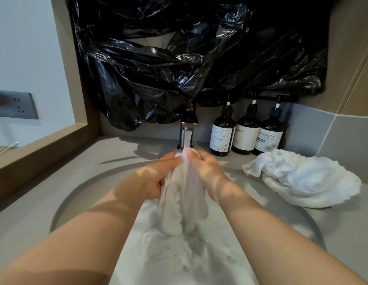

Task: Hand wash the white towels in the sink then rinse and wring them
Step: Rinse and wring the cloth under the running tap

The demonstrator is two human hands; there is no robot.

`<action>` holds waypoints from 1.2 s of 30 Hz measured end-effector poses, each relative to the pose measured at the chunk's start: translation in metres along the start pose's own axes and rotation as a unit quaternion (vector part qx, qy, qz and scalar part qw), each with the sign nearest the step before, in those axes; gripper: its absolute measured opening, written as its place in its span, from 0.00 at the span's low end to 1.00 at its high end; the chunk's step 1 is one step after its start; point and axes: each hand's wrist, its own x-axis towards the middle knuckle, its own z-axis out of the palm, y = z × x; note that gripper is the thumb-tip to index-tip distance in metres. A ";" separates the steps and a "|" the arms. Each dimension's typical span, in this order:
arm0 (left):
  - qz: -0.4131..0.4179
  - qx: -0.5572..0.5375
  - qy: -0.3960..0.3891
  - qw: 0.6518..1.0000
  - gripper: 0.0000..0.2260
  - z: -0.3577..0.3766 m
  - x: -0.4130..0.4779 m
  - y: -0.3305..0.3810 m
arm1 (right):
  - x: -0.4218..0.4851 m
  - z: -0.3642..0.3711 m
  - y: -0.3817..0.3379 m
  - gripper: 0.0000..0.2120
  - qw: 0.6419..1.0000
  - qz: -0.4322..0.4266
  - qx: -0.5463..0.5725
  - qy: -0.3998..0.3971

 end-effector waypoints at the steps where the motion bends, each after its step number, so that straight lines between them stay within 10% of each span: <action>1: 0.012 0.005 0.003 1.000 0.10 0.003 -0.001 0.000 | -0.001 -0.001 -0.001 0.08 0.999 0.023 0.030 0.017; 7: -0.050 -0.123 0.046 0.990 0.21 0.007 -0.003 0.005 | -0.011 0.001 0.000 0.16 0.976 0.123 0.176 0.021; 13: 0.023 -0.173 0.029 0.984 0.13 0.014 -0.008 0.005 | -0.020 0.013 0.010 0.19 0.992 0.105 -0.005 -0.066; 18: 0.100 0.262 0.205 0.938 0.13 0.031 -0.017 0.013 | -0.013 0.018 0.009 0.13 0.995 0.043 -0.078 0.037; 21: 0.074 0.014 0.184 0.980 0.19 0.020 -0.006 0.006 | -0.012 0.016 -0.001 0.15 0.994 0.054 -0.050 0.079; 26: -0.052 -0.095 0.157 0.982 0.20 0.007 -0.001 0.004 | -0.001 0.007 -0.001 0.17 0.988 0.091 0.006 0.122; 32: -0.034 -0.209 0.051 0.976 0.30 0.005 -0.017 0.013 | -0.011 0.002 0.016 0.36 0.974 0.177 0.037 -0.134; 36: 0.031 -0.093 0.172 0.980 0.26 0.003 -0.008 0.016 | -0.007 -0.004 0.012 0.20 0.972 0.182 0.000 -0.147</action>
